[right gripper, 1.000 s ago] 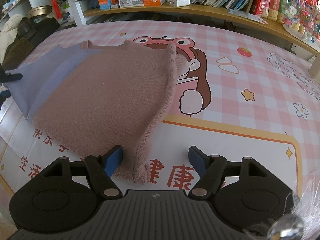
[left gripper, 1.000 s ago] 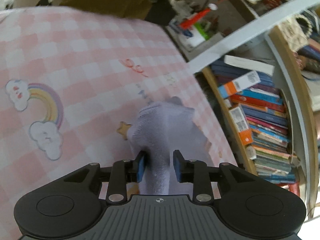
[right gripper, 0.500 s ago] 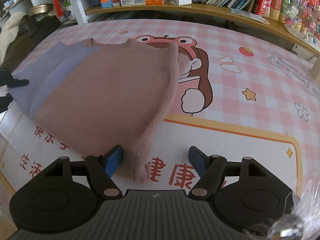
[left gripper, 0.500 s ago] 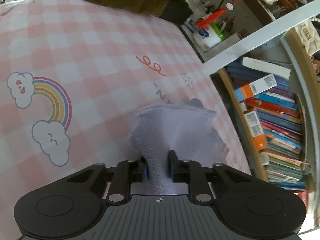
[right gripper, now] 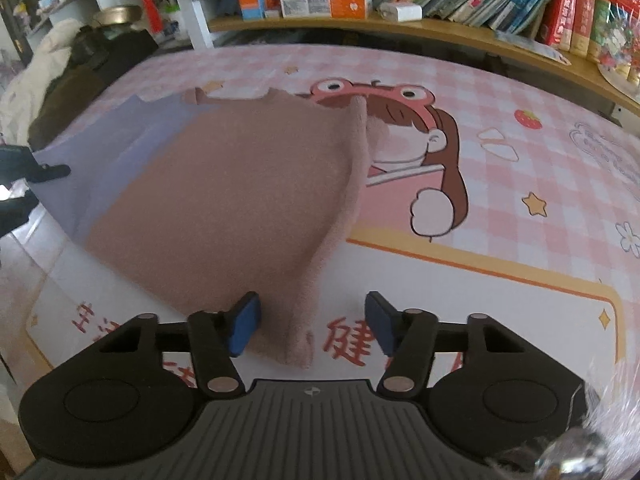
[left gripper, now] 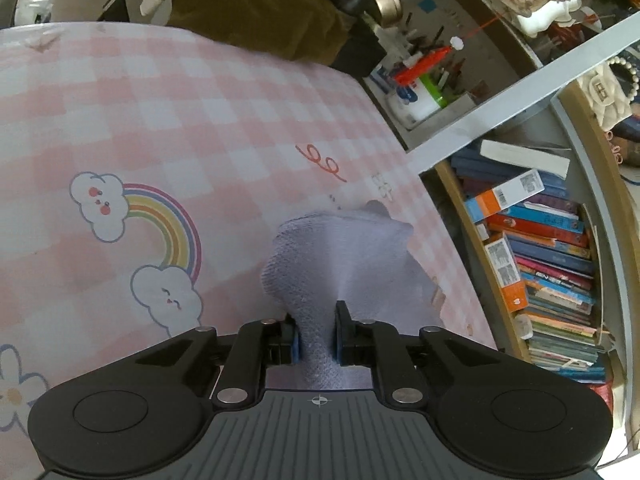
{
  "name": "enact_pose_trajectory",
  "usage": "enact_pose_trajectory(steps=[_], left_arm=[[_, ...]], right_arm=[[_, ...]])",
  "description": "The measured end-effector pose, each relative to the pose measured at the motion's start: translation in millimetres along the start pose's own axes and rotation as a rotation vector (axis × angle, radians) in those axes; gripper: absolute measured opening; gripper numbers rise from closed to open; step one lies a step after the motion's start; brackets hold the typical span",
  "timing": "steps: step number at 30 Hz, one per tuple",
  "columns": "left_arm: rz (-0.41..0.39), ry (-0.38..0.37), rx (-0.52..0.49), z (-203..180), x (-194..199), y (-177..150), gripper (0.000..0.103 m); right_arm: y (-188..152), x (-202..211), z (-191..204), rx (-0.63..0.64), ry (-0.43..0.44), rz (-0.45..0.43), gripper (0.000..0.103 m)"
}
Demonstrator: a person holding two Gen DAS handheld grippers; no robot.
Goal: Fold clothes
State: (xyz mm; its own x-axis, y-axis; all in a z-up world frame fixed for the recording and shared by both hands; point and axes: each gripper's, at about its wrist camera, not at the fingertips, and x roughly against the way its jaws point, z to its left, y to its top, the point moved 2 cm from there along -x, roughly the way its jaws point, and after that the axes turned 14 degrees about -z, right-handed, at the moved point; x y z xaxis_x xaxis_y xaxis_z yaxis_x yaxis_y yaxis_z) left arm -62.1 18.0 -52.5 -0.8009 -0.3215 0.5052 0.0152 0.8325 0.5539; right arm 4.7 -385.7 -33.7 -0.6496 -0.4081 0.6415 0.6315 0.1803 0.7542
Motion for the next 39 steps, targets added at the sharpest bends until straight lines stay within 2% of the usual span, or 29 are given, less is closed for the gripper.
enact_pose_trajectory(steps=[1, 3, 6, 10, 15, 18, 20, 23, 25, 27, 30, 32, 33, 35, 37, 39], left_arm=[[-0.008, -0.012, -0.006, -2.7, 3.4, 1.1, 0.014], [-0.03, -0.064, -0.045, -16.6, 13.2, 3.7, 0.013], [-0.06, -0.162, -0.155, -48.7, 29.5, 4.3, 0.011], [-0.087, -0.276, -0.335, -99.2, 51.7, -8.3, 0.011], [-0.075, -0.396, -0.551, -154.5, 75.8, -53.0, 0.011], [-0.013, -0.452, -0.685, -177.4, 84.1, -97.2, 0.012], [0.067, -0.456, -0.783, -184.8, 81.2, -134.0, 0.013], [0.197, -0.415, -0.947, -181.3, 66.5, -189.4, 0.015], [0.218, -0.377, -1.018, -178.0, 61.1, -208.1, 0.019], [0.215, -0.364, -1.028, -177.9, 61.5, -211.9, 0.019], [0.204, -0.349, -0.99, -183.4, 63.0, -204.6, 0.02], [0.191, -0.35, -0.978, -190.3, 69.0, -202.3, 0.031], [0.193, -0.363, -0.98, -192.9, 73.3, -203.4, 0.034], [0.201, -0.394, -0.991, -196.9, 82.6, -207.9, 0.046], [0.212, -0.421, -0.997, -198.9, 90.8, -212.7, 0.052], [0.243, -0.417, -0.978, -193.0, 89.7, -217.6, 0.053]], right_arm=[[0.6, 1.0, 0.1, -0.005, 0.007, -0.005, 0.05], [-0.3, 1.4, -1.7, -0.024, 0.034, 0.0, 0.036], [-0.2, -0.3, -1.9, -0.044, 0.083, 0.008, 0.025], [0.4, -2.6, -3.5, -0.048, 0.108, 0.006, 0.024], [-1.1, -5.5, -10.5, -0.066, 0.145, -0.004, 0.024], [-2.5, -5.3, -14.0, -0.06, 0.171, -0.012, 0.024], [-3.4, -5.4, -16.3, -0.057, 0.189, -0.018, 0.024], [-4.8, -3.8, -18.1, -0.047, 0.214, -0.028, 0.025], [-5.9, -2.7, -20.7, -0.046, 0.23, -0.029, 0.025], [-7.5, 0.7, -24.5, -0.049, 0.245, -0.037, 0.025], [-10.9, 8.4, -32.5, -0.067, 0.266, -0.044, 0.025], [-11.8, 14.4, -38.8, -0.083, 0.273, -0.047, 0.025], [-12.3, 17.5, -42.0, -0.091, 0.277, -0.048, 0.026], [-11.2, 24.3, -51.1, -0.113, 0.271, -0.058, 0.028], [-9.8, 29.3, -61.1, -0.133, 0.261, -0.068, 0.029], [-9.4, 32.4, -73.1, -0.162, 0.231, -0.071, 0.029]])
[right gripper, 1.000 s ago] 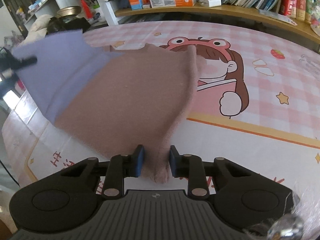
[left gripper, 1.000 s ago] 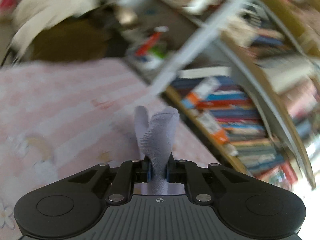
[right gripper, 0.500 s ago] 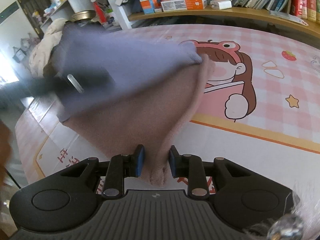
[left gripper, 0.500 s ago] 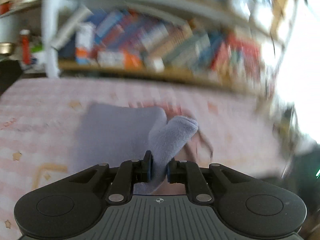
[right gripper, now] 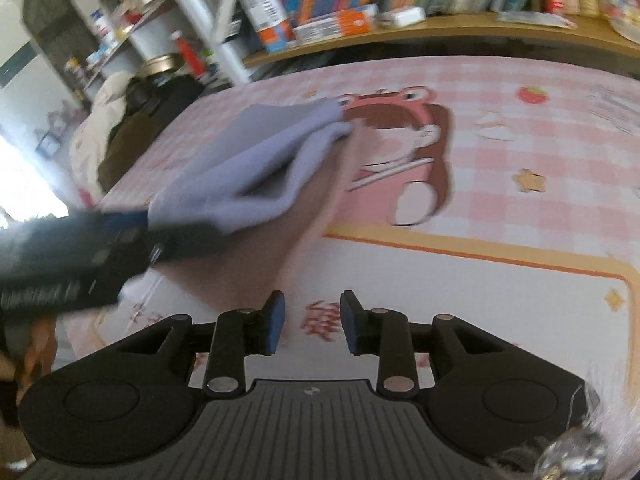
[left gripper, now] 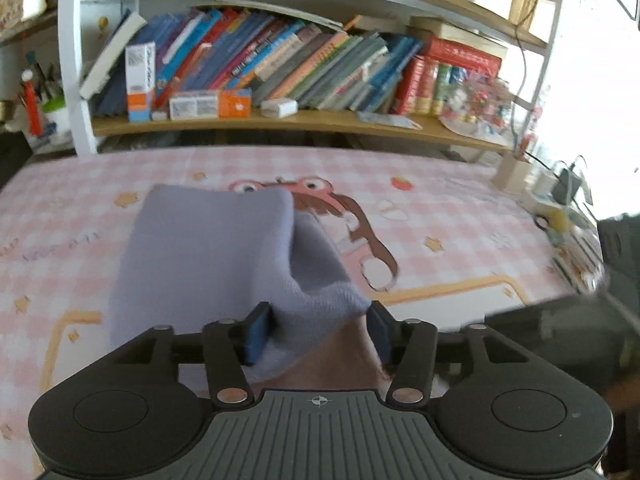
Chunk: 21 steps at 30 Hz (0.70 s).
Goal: Fold clothes
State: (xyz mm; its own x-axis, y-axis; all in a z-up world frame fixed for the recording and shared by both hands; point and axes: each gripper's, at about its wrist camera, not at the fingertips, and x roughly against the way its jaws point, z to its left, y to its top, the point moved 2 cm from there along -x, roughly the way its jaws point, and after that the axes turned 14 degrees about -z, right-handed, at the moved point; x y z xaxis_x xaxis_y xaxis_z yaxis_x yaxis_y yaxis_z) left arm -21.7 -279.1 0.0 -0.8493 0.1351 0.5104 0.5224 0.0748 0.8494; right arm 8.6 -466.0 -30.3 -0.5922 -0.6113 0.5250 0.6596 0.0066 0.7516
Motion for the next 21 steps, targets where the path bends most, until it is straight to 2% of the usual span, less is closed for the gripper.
enact_pose_trajectory(steps=[3, 5, 9, 11, 13, 18, 21], left_arm=[[0.057, 0.0, 0.056, 5.2, -8.2, -17.0, 0.054], [0.077, 0.001, 0.069, 6.2, -11.7, -24.8, 0.054], [0.058, -0.025, 0.049, 3.5, 0.1, -18.7, 0.054], [0.02, -0.06, 0.059, 7.4, 13.7, -9.6, 0.054], [-0.014, -0.069, 0.076, 16.3, 27.9, 0.0, 0.054], [-0.061, 0.069, 0.06, 62.6, 56.7, 14.2, 0.055], [-0.084, 0.149, 0.071, 90.8, 60.5, 18.7, 0.05]], right_arm=[[6.0, 6.9, -16.4, -0.055, -0.095, -0.044, 0.031], [13.0, 7.8, -22.0, -0.093, -0.114, -0.072, 0.031], [31.2, 7.4, -9.5, -0.102, -0.044, -0.107, 0.032], [38.4, 5.5, 3.1, -0.093, 0.005, -0.117, 0.036], [42.6, 1.5, 16.0, -0.081, 0.041, -0.118, 0.037], [45.2, -14.7, 41.3, -0.069, 0.078, -0.088, 0.037], [45.0, -30.5, 49.5, -0.091, 0.088, -0.049, 0.037]])
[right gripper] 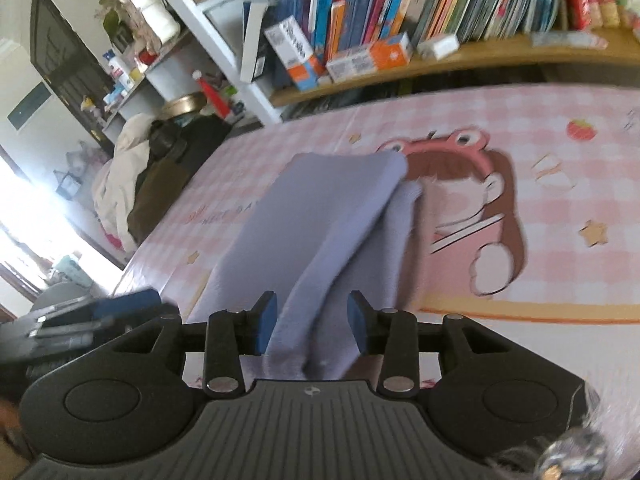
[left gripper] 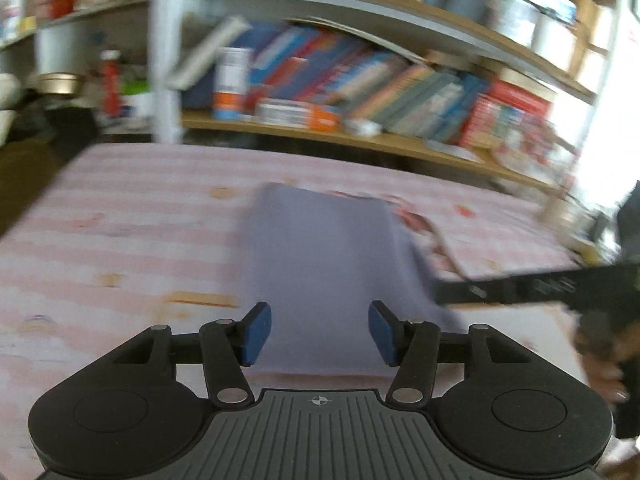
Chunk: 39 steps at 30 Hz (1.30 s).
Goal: Fold clothes
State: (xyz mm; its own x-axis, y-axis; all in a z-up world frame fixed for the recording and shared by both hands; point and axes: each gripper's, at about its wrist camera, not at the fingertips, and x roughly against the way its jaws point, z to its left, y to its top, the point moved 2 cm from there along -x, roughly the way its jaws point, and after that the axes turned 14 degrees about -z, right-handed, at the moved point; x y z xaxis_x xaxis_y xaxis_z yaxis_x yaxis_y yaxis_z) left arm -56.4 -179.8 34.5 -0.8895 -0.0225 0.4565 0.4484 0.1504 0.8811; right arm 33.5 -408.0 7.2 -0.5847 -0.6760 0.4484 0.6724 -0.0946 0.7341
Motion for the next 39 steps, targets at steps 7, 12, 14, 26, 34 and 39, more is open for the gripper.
enact_pose_trajectory(steps=[7, 12, 14, 26, 34, 39], left_arm=[[0.036, -0.035, -0.017, 10.3, -29.0, -1.0, 0.049], [0.048, -0.122, -0.016, 10.8, -40.7, -1.9, 0.038], [0.069, -0.14, -0.025, 11.0, -48.0, -4.8, 0.035], [0.169, -0.217, -0.03, 17.8, -66.1, -24.5, 0.034], [0.058, -0.208, -0.031, 23.9, -49.1, -3.1, 0.034], [0.01, -0.149, -0.058, 27.4, -48.7, -1.6, 0.027]], right_arm=[[-4.2, -36.0, -10.5, -0.196, -0.034, 0.095, 0.039], [-11.1, -40.0, -6.9, -0.197, -0.049, 0.089, 0.014], [-8.8, -31.8, -2.5, -0.178, -0.025, 0.053, 0.012], [-29.0, -21.5, -20.0, -0.203, -0.146, 0.006, 0.01], [-11.7, -20.0, -8.7, -0.157, -0.177, -0.024, 0.033], [-3.9, -35.0, -11.7, -0.15, -0.195, -0.023, 0.018]])
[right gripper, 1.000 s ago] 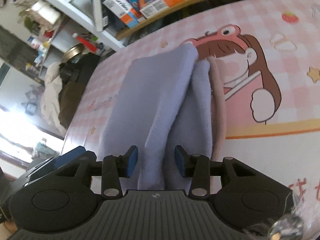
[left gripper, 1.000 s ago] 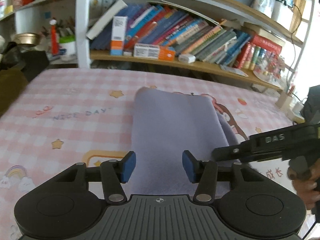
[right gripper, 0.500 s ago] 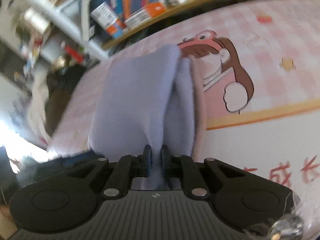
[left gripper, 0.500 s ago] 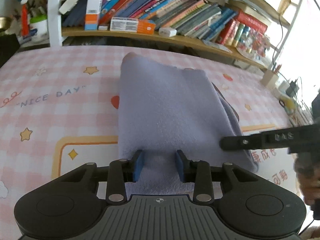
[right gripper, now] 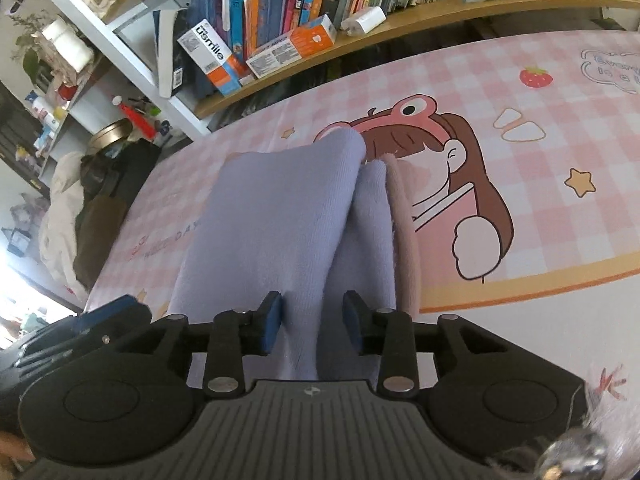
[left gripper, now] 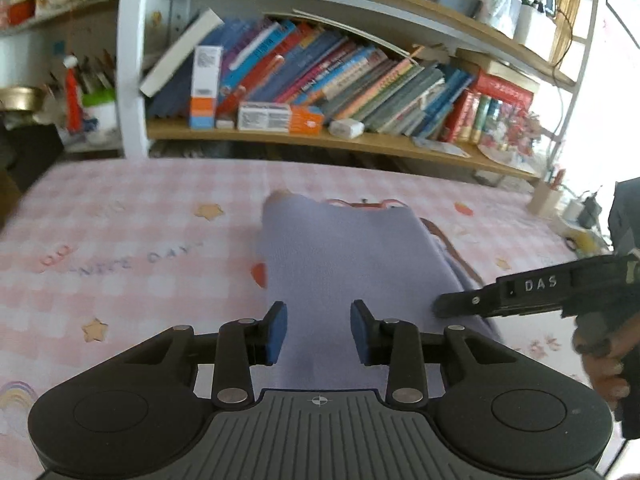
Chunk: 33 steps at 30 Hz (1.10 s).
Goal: Fold clothes
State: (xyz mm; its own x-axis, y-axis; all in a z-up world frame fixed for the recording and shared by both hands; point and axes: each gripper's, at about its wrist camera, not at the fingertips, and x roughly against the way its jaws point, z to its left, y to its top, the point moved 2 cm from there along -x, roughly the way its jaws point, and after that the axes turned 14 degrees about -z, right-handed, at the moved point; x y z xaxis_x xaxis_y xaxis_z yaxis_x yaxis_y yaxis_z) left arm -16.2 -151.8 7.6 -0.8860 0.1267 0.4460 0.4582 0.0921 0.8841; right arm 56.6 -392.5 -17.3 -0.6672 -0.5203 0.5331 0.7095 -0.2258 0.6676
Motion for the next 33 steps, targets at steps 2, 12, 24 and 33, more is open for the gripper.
enact_pose_trajectory(steps=[2, 12, 24, 33], left_arm=[[0.03, 0.013, 0.005, 2.2, -4.2, -7.1, 0.024], [0.105, -0.011, 0.061, 12.8, -16.4, -25.3, 0.025], [-0.028, 0.028, 0.054, 5.8, 11.3, -5.9, 0.028], [-0.101, 0.118, 0.045, -15.8, 27.9, 3.1, 0.04]], right_arm=[[1.7, 4.9, 6.0, 0.015, 0.031, -0.014, 0.011], [-9.6, -2.2, -9.2, -0.026, -0.022, -0.007, 0.011], [-0.2, 26.7, 1.2, 0.042, 0.004, -0.07, 0.041], [-0.5, 65.1, -5.1, 0.08, -0.035, -0.091, 0.079]])
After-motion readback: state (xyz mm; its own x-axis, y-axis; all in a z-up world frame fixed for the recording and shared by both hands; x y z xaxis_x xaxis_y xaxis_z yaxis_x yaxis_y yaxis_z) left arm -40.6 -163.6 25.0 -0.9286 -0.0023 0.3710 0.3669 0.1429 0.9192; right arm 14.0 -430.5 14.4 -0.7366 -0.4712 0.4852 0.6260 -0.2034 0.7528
